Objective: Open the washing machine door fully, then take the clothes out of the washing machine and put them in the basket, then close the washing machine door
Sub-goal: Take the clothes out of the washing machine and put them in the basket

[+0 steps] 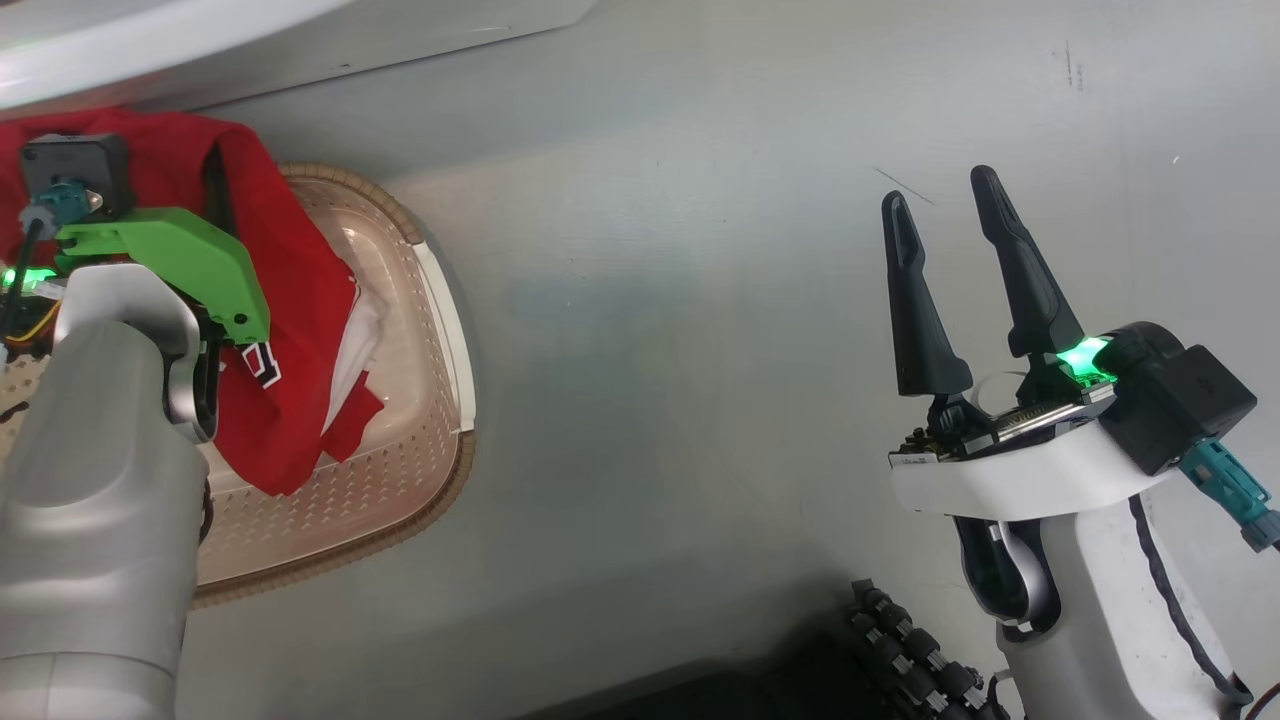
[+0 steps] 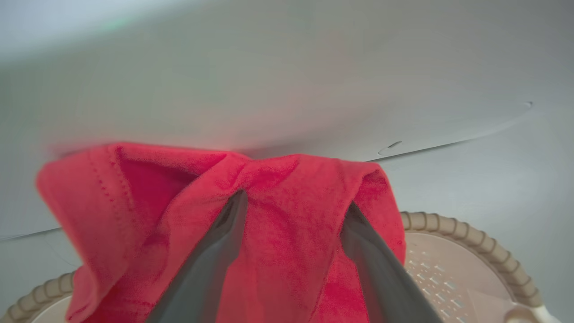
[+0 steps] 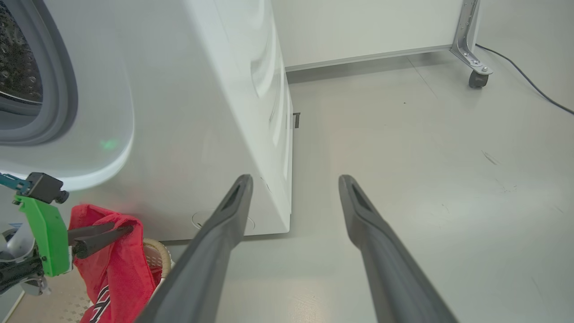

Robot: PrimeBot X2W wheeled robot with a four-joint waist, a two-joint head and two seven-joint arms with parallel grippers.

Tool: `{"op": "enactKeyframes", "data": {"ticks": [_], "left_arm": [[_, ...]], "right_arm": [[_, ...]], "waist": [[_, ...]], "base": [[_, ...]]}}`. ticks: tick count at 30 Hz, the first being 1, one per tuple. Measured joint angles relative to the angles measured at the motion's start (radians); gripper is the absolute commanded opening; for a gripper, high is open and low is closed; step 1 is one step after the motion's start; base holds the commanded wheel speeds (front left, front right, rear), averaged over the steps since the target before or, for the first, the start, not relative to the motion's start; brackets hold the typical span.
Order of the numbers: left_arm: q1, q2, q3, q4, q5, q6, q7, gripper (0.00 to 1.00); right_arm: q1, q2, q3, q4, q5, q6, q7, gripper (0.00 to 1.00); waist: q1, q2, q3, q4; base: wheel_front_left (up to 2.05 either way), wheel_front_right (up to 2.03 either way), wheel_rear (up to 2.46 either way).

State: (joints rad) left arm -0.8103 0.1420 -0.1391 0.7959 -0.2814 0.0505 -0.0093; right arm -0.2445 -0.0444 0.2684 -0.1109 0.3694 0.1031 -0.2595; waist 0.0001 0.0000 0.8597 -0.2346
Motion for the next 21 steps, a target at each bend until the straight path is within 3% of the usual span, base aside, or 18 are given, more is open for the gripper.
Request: {"op": "enactKeyframes", "data": {"ticks": [2,3,4,13,21], "left_arm": [[-0.012,0.000,0.007,0.012,0.000,0.012,-0.014,1.00],[-0.015,0.000,0.009,0.017,0.000,0.015,-0.023,0.38],[-0.019,0.000,0.011,0.025,0.000,0.020,-0.029,0.00],[-0.028,-0.010,0.020,0.072,0.001,0.034,-0.104,0.00],[-0.013,-0.052,0.039,0.093,-0.012,0.034,-0.220,0.00]], "right_arm": [[-0.004,0.000,-0.001,0.004,0.000,0.000,0.000,1.00],[-0.005,0.000,-0.001,0.005,0.000,0.000,0.000,1.00],[-0.007,0.000,-0.002,0.006,0.000,0.000,0.000,1.00],[-0.018,0.000,-0.009,0.011,0.000,0.000,0.000,1.00],[-0.022,-0.001,-0.026,0.024,-0.004,0.001,0.000,1.00]], "waist": [[0.0000,0.0000,0.004,-0.003],[0.0000,0.0000,0.005,-0.004],[0.0000,0.0000,0.006,-0.004],[-0.0001,0.0000,0.008,0.004],[-0.0001,0.0000,-0.008,0.027]], "base": [[0.00,0.00,0.00],[0.00,0.00,0.00],[0.00,0.00,0.00],[0.00,0.00,0.00],[0.00,0.00,0.00]]}}
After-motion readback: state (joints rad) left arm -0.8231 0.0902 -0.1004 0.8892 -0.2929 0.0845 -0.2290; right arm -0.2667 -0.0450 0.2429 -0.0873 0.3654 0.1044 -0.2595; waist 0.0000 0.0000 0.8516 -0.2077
